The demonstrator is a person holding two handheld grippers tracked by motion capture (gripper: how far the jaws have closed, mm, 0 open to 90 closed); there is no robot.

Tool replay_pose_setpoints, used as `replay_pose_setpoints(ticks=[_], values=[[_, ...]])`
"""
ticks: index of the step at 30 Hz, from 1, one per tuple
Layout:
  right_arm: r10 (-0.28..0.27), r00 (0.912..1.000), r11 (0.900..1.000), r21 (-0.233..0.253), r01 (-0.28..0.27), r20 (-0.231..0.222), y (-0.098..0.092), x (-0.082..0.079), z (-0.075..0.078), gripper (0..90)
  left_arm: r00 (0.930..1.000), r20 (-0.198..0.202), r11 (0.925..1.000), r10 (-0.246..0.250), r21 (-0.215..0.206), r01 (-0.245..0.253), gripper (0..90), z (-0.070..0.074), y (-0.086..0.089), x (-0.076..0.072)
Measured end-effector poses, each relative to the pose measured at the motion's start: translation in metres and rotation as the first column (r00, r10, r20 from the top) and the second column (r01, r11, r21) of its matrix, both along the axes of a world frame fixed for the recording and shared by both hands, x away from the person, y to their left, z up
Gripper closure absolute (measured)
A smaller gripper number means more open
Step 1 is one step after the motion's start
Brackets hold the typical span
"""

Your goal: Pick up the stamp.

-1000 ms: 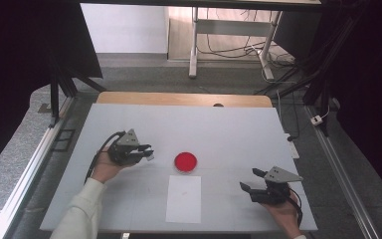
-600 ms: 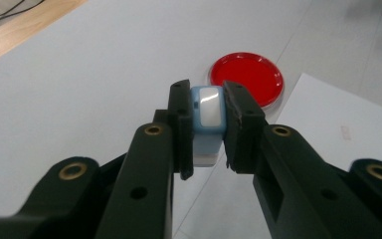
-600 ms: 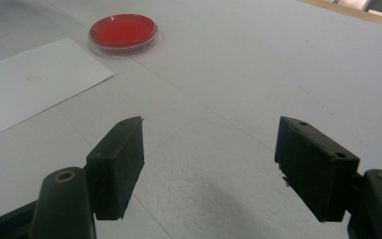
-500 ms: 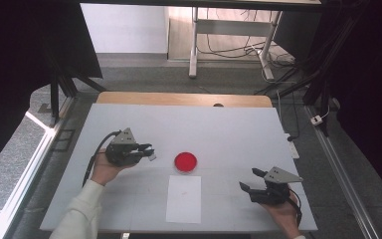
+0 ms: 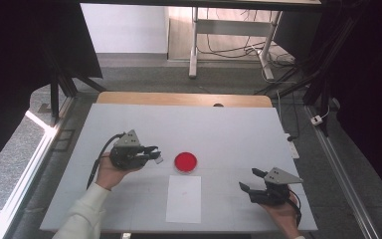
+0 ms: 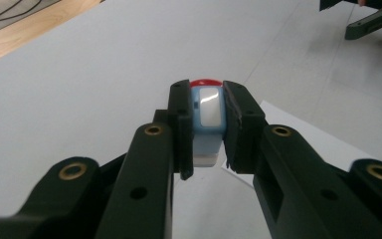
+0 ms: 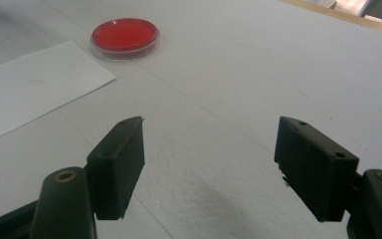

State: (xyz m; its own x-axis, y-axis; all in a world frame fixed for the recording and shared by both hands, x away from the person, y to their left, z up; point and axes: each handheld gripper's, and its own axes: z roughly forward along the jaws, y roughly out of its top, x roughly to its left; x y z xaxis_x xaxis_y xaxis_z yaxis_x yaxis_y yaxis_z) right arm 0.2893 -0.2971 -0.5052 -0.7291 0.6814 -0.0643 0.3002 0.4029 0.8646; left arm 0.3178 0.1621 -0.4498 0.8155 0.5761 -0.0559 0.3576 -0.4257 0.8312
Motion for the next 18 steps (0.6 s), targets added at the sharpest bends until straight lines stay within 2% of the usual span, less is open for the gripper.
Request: replay_pose_setpoints(ticks=[8,18], values=[[0.007,1.0000,1.000,0.000,-0.007,-0.002,0.000,-0.001,0.000,27.3,0.9999,-0.005,0.9997,-0.014,-0.019,0.014,75.0,0.007,-0.014,-0.011],[0.009,0.9999,1.000,-0.003,-0.009,-0.007,0.000,0.000,-0.001,27.2,0.9972,-0.015,0.9971,-0.074,-0.020,0.073,75.0,0.007,-0.034,-0.018]])
